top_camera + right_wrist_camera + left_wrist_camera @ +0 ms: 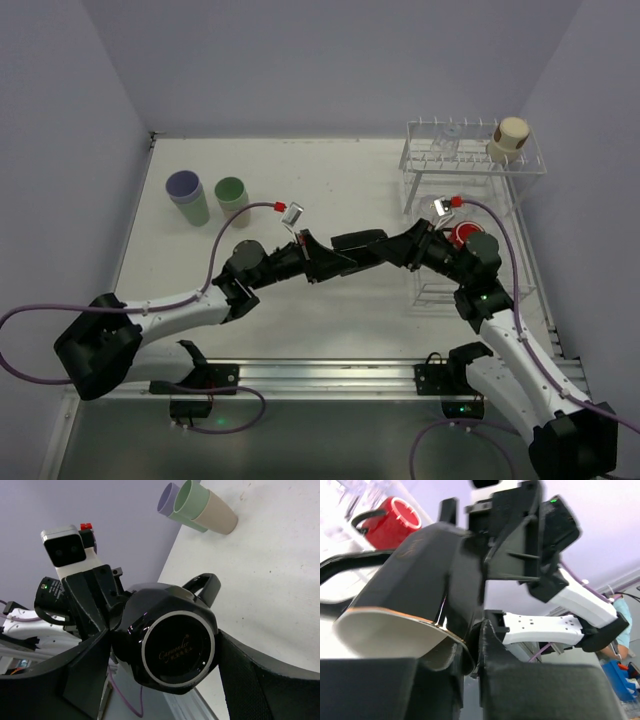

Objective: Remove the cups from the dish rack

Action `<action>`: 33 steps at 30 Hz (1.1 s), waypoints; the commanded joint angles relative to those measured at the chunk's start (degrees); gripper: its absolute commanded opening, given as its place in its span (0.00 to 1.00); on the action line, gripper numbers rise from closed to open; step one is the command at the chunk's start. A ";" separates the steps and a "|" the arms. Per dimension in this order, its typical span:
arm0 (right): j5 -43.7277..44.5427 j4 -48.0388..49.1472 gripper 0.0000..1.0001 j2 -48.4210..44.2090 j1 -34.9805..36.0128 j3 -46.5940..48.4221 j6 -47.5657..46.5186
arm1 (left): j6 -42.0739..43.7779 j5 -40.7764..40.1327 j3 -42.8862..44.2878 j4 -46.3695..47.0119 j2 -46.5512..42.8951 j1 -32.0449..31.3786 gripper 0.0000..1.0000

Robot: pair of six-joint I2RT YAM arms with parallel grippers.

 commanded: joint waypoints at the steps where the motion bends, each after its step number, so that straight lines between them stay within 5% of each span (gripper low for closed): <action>1: -2.66 12.62 0.13 1.55 2.99 -0.89 3.71 | 2.07 -5.15 2.15 4.96 -0.37 -0.73 0.00; 2: -2.49 13.14 0.41 2.08 3.78 -1.16 3.53 | 3.47 -7.51 2.76 3.03 -1.59 -0.73 0.00; 5: -0.04 7.83 0.92 0.69 3.96 -1.34 -0.40 | 12.95 -16.71 9.77 -16.87 -4.41 -0.73 0.00; 6: 1.71 5.26 0.99 -0.28 3.97 -0.99 -2.08 | 18.37 -19.63 15.02 -22.42 -4.59 -0.64 0.00; 10: 12.42 -6.43 0.99 -3.71 3.88 0.86 -9.02 | 27.82 -29.85 29.63 -56.03 -0.83 3.04 0.00; 15: 18.07 -15.49 0.99 -2.84 3.97 2.00 -14.92 | 36.52 -34.51 46.49 -78.15 11.03 10.78 0.00; 18: 19.22 -17.70 0.99 -2.57 3.97 2.01 -16.50 | 39.95 -40.84 53.01 -83.90 17.72 11.75 0.00; 25: 19.31 -18.66 0.99 -3.98 3.96 1.39 -18.70 | 44.97 -34.70 66.21 -93.75 34.75 18.07 0.00; 33: 18.52 -18.14 0.99 -3.98 3.97 0.60 -19.06 | 48.57 -30.48 75.09 -97.97 44.44 20.01 0.00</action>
